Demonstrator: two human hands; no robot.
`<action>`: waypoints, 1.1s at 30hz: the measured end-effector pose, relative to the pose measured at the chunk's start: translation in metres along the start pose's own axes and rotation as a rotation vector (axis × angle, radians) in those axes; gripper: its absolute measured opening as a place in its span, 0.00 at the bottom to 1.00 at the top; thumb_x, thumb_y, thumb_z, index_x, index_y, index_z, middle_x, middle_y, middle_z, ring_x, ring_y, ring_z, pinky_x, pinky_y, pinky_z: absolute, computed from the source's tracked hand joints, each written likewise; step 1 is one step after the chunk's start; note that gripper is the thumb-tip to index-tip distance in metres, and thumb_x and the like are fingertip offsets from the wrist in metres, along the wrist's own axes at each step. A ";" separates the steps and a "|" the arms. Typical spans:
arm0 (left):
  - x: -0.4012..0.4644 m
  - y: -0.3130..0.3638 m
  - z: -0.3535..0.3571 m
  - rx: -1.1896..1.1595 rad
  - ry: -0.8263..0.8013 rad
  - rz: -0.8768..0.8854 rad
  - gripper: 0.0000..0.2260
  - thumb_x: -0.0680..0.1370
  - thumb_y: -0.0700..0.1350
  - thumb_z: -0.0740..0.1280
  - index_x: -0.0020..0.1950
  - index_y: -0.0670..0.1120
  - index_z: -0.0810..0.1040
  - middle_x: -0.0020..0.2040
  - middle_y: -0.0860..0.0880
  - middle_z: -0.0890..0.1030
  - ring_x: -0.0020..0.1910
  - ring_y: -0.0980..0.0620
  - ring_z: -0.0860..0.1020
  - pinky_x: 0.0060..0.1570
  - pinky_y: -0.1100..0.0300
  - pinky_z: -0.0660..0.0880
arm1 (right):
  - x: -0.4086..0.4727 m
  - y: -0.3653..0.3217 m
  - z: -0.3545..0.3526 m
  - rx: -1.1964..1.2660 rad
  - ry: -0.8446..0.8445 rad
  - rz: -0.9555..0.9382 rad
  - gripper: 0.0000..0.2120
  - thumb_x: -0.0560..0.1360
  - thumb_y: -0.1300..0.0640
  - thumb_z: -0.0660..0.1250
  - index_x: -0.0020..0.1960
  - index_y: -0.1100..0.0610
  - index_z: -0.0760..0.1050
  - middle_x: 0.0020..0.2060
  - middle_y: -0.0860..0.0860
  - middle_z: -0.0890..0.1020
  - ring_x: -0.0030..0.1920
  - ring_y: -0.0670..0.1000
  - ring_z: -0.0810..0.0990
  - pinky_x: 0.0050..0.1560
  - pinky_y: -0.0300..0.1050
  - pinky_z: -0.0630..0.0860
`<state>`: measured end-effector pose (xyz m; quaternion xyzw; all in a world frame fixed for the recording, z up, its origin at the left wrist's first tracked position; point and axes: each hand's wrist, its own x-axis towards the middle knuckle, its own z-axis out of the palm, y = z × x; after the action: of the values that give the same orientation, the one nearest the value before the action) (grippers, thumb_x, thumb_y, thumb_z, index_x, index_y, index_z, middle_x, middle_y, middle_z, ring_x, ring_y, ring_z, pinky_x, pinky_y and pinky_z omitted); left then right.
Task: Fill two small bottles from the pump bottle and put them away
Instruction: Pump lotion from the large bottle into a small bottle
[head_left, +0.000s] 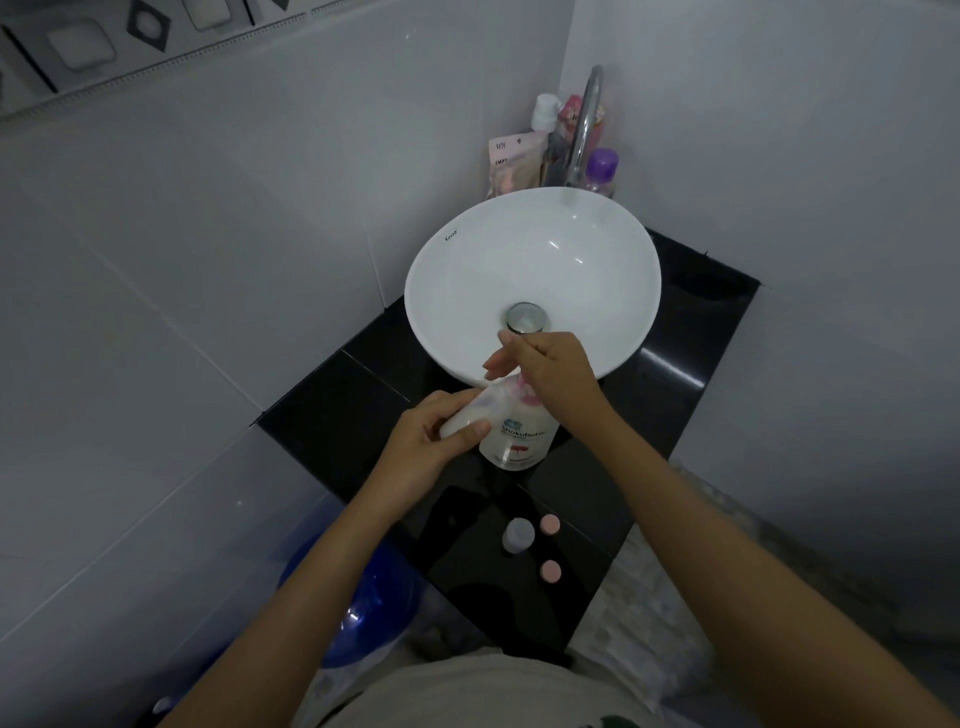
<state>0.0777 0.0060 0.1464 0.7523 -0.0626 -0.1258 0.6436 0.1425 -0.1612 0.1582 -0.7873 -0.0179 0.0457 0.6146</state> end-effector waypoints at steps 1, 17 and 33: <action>0.000 0.001 0.000 -0.007 0.001 0.003 0.19 0.71 0.53 0.67 0.62 0.53 0.77 0.53 0.43 0.77 0.48 0.57 0.78 0.48 0.64 0.77 | 0.002 -0.004 -0.002 0.000 -0.011 -0.015 0.17 0.78 0.50 0.63 0.36 0.55 0.83 0.30 0.47 0.85 0.31 0.39 0.81 0.30 0.29 0.73; 0.000 -0.002 -0.001 -0.014 0.009 -0.020 0.19 0.72 0.52 0.67 0.62 0.52 0.78 0.54 0.42 0.77 0.49 0.55 0.78 0.51 0.61 0.75 | -0.004 0.003 0.003 0.016 0.032 0.010 0.17 0.78 0.50 0.62 0.36 0.54 0.83 0.30 0.48 0.85 0.33 0.42 0.82 0.30 0.30 0.74; 0.003 -0.009 -0.001 -0.001 -0.008 -0.008 0.13 0.76 0.46 0.66 0.60 0.55 0.77 0.54 0.41 0.76 0.47 0.57 0.77 0.47 0.67 0.76 | -0.004 0.016 0.007 -0.020 0.092 -0.026 0.19 0.79 0.52 0.61 0.35 0.58 0.82 0.32 0.52 0.85 0.35 0.46 0.82 0.38 0.37 0.73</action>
<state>0.0801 0.0074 0.1378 0.7519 -0.0618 -0.1313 0.6431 0.1373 -0.1583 0.1409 -0.7943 -0.0003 0.0014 0.6075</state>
